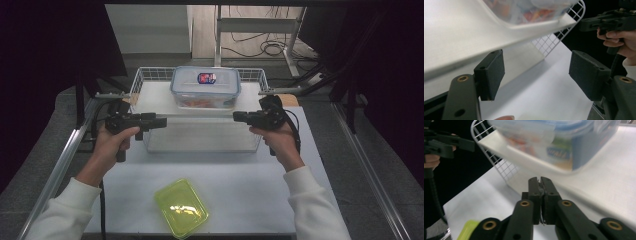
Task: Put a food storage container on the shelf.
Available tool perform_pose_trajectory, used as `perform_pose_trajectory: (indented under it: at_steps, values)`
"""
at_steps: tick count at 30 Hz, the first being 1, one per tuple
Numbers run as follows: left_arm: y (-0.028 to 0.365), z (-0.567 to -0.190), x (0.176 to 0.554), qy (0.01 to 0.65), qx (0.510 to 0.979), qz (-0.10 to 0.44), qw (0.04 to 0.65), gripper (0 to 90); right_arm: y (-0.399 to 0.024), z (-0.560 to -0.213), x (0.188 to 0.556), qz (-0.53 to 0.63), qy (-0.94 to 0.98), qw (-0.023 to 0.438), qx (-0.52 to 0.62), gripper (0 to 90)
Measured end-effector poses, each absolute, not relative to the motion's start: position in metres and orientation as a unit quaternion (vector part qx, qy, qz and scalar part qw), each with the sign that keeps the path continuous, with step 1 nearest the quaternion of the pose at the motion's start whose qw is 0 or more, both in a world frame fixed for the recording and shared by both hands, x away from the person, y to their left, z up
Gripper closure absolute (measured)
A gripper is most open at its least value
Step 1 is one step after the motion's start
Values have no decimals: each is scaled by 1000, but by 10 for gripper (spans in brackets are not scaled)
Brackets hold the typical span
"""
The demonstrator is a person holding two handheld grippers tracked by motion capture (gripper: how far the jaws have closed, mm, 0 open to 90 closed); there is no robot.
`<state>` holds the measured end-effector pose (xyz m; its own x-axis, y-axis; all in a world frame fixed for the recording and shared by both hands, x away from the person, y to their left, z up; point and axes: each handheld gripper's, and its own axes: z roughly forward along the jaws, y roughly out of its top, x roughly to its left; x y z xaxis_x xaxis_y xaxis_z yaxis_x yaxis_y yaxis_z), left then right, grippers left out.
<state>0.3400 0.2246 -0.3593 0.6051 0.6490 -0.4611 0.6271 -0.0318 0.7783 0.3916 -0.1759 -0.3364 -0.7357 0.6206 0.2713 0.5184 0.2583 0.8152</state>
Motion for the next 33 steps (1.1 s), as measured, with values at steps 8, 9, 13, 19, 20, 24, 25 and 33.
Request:
perform_pose_trajectory:
  at_steps: [8,9,13,19,20,24,25,33]
  values:
    - [225,-385,307,433,739,23,515,282,-196,-355,348,483,798,68,355,551]
    - [226,-389,305,431,743,27,510,283,-199,-360,344,481,797,67,358,519]
    - [224,-404,296,427,758,34,492,283,-211,-380,330,479,796,62,365,448]
    - [222,-422,290,428,768,32,475,283,-225,-408,319,471,798,45,373,410]
    - [222,-425,289,428,769,32,473,283,-227,-414,318,470,798,40,375,407]
    - [222,-436,284,427,775,29,466,290,-232,-429,314,463,800,32,381,400]
    - [222,-438,283,427,776,29,463,290,-232,-431,313,460,800,29,383,398]
    - [224,-450,278,437,780,27,448,294,-236,-445,307,444,805,31,392,392]
